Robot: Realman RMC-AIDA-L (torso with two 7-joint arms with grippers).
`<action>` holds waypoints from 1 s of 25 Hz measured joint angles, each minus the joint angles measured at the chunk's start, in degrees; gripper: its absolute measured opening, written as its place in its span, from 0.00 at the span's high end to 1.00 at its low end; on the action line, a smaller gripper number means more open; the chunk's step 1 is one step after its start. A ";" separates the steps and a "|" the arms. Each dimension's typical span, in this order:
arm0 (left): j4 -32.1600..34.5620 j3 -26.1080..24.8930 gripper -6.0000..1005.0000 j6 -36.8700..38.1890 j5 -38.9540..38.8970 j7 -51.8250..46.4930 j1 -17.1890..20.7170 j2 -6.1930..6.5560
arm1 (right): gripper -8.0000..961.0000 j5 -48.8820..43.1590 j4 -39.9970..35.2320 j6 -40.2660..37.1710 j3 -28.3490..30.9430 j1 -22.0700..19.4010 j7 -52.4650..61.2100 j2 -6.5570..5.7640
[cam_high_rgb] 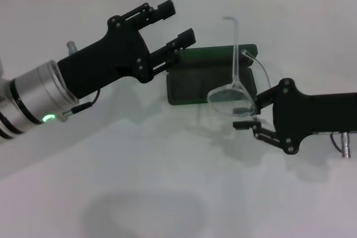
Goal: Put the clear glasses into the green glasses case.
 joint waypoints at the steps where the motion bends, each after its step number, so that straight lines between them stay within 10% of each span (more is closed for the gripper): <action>1: 0.42 0.01 0.37 1.08 1.15 -2.98 -0.94 0.70 | 0.86 0.02 0.43 0.17 -0.59 0.16 -1.51 0.00; 25: 1.45 -0.25 0.42 -1.05 20.63 -27.28 -12.23 1.11 | 0.85 5.47 3.42 0.46 -4.08 1.13 -20.53 0.27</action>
